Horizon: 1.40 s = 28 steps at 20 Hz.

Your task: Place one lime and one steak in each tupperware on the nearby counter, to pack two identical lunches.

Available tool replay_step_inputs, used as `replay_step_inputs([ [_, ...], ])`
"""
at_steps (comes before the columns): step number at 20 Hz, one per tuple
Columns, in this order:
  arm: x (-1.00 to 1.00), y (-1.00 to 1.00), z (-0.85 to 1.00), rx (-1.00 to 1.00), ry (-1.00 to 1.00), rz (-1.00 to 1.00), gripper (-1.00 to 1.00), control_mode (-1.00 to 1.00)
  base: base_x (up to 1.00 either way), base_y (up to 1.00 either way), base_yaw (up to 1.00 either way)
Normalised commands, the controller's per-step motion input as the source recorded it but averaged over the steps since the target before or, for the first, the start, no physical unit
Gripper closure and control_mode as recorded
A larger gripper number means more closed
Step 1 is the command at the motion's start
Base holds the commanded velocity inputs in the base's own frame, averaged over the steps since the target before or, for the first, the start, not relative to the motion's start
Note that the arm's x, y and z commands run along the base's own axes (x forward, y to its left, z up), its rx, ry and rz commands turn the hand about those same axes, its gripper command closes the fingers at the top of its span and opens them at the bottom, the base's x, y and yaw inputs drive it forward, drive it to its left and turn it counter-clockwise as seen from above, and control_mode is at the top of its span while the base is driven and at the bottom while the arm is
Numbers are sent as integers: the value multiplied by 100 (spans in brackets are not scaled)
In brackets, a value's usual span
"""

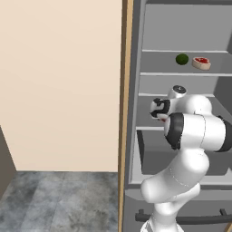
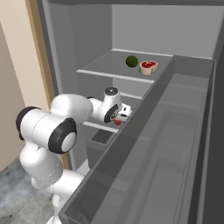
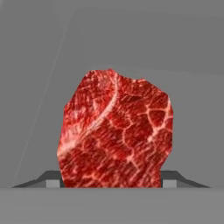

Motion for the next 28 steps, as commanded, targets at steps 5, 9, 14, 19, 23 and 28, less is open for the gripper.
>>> replay_step_inputs([
  [5,-81,2,23,1,0,-2,100,-100,0,0,0],
  [9,-100,19,88,0,0,-11,100,-100,0,0,0],
  [14,-100,24,91,0,-1,-12,100,-100,0,0,0],
  [19,-100,39,16,-12,-13,-2,100,-100,0,0,0],
  [23,-100,26,11,-19,-35,0,100,-100,0,0,0],
  [28,-100,18,12,-16,-30,0,100,-100,0,0,0],
])
